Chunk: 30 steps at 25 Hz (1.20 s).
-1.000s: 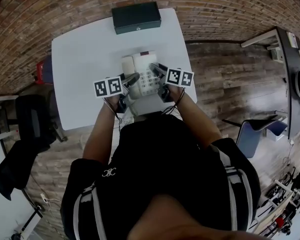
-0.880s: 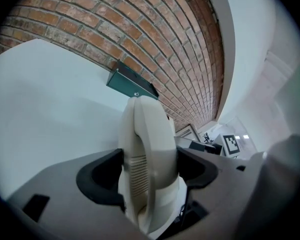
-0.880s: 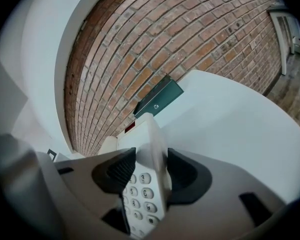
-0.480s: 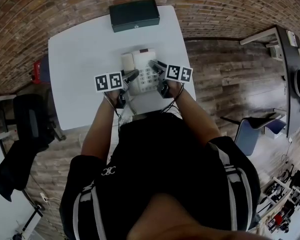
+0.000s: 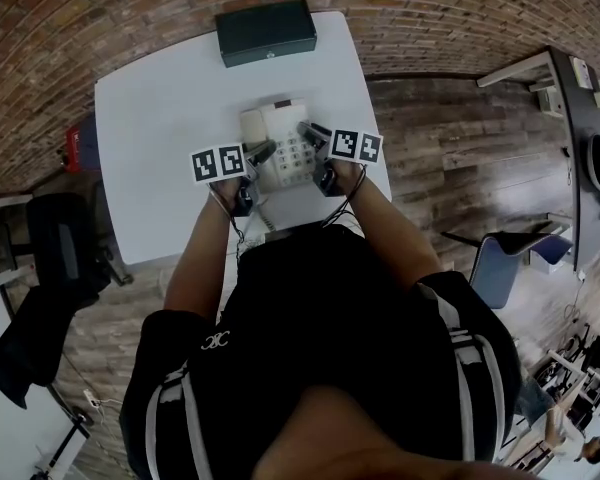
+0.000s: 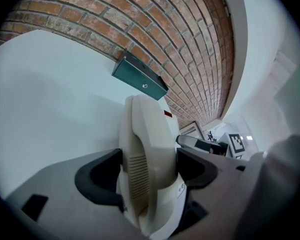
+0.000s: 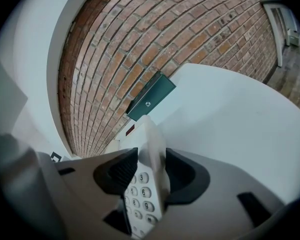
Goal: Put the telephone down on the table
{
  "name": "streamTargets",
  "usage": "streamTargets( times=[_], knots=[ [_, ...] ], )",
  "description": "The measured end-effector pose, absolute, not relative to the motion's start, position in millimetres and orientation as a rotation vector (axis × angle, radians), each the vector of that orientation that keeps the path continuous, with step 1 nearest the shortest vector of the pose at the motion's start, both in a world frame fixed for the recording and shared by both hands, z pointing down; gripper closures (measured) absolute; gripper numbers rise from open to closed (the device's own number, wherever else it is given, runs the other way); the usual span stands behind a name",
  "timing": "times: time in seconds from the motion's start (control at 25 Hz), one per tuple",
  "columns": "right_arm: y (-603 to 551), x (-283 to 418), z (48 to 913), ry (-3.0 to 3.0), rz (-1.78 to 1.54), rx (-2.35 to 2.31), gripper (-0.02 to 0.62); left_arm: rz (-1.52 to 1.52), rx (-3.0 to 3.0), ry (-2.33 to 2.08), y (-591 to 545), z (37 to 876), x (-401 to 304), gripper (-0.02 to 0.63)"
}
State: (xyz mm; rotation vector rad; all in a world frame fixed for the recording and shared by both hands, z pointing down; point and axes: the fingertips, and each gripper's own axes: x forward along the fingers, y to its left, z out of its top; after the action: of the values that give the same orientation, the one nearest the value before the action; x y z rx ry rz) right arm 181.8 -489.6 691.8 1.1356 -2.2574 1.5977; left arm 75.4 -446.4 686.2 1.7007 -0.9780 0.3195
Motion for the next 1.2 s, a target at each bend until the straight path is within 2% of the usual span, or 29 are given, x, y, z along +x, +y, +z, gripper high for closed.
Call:
streamTargets(
  times=[0.36,0.4,0.44,0.48,0.52,0.56,0.6,0.68,0.76,0.92,1.2],
  knots=[
    [-506.0,199.6,660.6,-2.353,1.333,1.305,0.477,0.374,1.891,-1.210,-452.8,658.5,58.7,0.261],
    [-507.8,202.2,653.0,-2.371,1.274,1.328,0.503,0.343,1.898,-1.249,-454.3,650.3,53.3,0.261],
    [-508.9,203.9,645.4,-2.391,1.210,1.345,0.564,0.311,1.899,-1.286,-455.4,642.0,47.4,0.261],
    [-509.4,204.2,638.3,-2.415,1.154,1.353,0.579,0.289,1.901,-1.322,-455.9,633.9,41.2,0.262],
    [-509.2,203.1,631.6,-2.442,1.109,1.351,0.588,0.280,1.909,-1.362,-455.8,625.6,34.7,0.286],
    [-508.8,201.4,624.4,-2.467,1.068,1.348,0.595,0.281,1.921,-1.408,-455.3,616.9,28.2,0.401],
    [-508.4,199.8,616.6,-2.488,1.021,1.349,0.595,0.285,1.939,-1.461,-455.0,607.6,22.0,0.480],
    [-508.0,197.1,599.0,-2.519,0.910,1.370,0.596,0.290,1.985,-1.564,-454.8,586.6,13.1,0.570],
    [-506.4,191.4,577.6,-2.566,0.776,1.386,0.597,0.294,2.048,-1.639,-454.6,562.8,10.5,0.595],
    [-498.3,173.0,527.3,-2.700,0.504,1.381,0.597,0.279,2.174,-1.708,-452.9,519.4,17.1,0.603],
    [-487.7,174.2,455.0,-2.772,0.277,1.496,0.597,0.137,2.261,-1.806,-444.4,451.1,22.2,0.603]
  ],
)
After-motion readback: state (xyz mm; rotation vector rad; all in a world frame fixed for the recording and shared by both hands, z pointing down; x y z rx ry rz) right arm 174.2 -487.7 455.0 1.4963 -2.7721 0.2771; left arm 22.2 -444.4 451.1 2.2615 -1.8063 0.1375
